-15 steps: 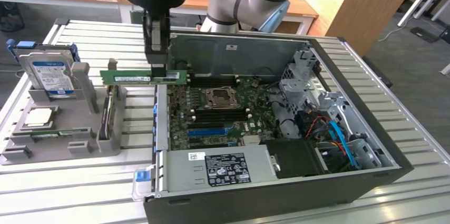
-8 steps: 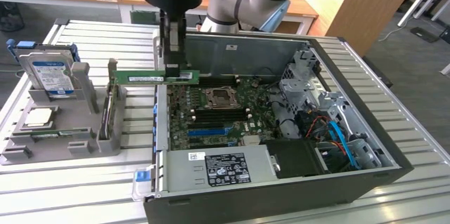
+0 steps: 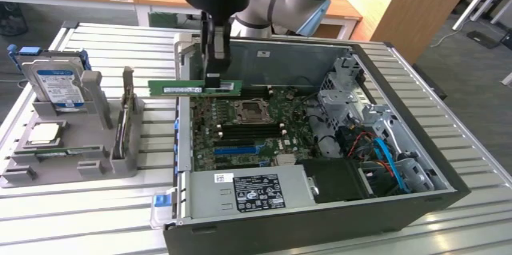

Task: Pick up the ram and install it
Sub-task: 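Pick up the ram and move it above insertion slot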

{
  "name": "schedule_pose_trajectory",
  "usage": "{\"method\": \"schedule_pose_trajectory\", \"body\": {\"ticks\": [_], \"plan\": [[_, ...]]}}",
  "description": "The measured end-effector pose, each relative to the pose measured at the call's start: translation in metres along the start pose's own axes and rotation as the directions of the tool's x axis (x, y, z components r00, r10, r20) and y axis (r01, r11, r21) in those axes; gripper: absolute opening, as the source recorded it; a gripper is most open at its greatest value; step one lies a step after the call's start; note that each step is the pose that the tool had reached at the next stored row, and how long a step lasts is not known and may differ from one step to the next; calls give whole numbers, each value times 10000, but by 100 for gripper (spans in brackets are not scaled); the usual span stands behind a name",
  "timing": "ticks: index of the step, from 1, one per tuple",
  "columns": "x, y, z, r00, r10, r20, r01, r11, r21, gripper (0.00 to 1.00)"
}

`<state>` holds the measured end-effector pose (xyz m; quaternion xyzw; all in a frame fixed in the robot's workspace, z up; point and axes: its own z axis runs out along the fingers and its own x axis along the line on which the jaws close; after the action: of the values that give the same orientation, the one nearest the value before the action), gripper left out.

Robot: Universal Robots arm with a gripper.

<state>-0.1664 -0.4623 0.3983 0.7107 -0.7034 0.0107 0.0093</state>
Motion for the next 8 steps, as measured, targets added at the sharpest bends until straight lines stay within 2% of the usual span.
{"method": "schedule_pose_trajectory", "body": {"ticks": [8], "plan": [[3, -230, 0, 10000, -1, 0, 1, 10000, 0, 12]]}}
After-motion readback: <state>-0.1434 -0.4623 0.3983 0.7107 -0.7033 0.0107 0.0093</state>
